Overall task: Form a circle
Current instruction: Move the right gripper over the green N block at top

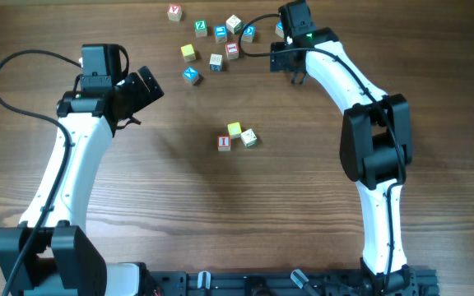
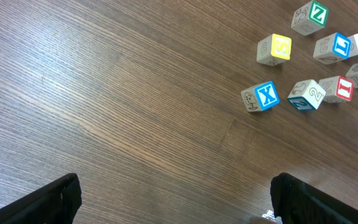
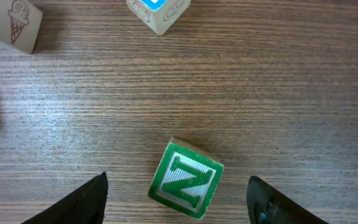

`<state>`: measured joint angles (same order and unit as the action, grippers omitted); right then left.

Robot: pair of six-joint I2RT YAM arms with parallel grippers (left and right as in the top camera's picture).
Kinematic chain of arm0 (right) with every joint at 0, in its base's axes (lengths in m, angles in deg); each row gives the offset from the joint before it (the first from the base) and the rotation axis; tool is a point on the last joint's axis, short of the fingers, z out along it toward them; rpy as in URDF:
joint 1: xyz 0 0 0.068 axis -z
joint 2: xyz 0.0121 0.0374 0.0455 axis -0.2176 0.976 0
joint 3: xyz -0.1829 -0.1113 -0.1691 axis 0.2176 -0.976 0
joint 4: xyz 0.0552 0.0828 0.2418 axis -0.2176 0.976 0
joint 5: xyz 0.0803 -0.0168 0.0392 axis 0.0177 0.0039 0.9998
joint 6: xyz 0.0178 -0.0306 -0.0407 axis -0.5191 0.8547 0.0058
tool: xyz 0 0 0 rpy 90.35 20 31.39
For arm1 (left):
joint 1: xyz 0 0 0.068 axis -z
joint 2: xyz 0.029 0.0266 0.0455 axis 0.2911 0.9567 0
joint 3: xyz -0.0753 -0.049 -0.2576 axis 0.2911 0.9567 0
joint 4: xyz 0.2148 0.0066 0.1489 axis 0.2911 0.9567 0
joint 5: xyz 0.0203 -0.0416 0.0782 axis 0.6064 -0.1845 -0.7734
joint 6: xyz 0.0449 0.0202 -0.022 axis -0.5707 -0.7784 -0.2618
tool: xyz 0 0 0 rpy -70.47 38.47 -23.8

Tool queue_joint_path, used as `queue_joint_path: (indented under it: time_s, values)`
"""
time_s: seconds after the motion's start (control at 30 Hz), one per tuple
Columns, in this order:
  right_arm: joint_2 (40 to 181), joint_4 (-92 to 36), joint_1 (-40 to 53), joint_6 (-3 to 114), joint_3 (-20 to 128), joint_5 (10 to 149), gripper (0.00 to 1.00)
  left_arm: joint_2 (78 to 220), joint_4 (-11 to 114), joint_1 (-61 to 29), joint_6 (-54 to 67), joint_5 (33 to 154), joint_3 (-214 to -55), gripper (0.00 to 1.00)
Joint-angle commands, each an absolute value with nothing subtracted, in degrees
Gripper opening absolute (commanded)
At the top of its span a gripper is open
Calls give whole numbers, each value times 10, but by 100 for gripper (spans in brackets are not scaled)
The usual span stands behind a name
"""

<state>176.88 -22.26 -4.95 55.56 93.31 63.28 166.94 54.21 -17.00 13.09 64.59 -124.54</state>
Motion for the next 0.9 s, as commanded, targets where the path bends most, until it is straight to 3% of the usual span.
queue_joint_path:
  time_s: [0.0,0.23,0.5,0.67,0.87]
  values:
    - [1784,-221,-48,507,941,622,60,1673,542,-172,130,642,-1246,100]
    - [1784,-209,-48,435,941,621,51,1673,542,-172,130,642,-1246,100]
    - [1784,-216,-48,434,941,620,40,1673,542,-172,130,642,-1246,100]
    - [1784,-217,-48,435,941,598,50,1673,542,-172,130,642,-1246,100]
    - [1784,-205,-48,424,941,597,38,1673,542,-172,130,642,-1246,100]
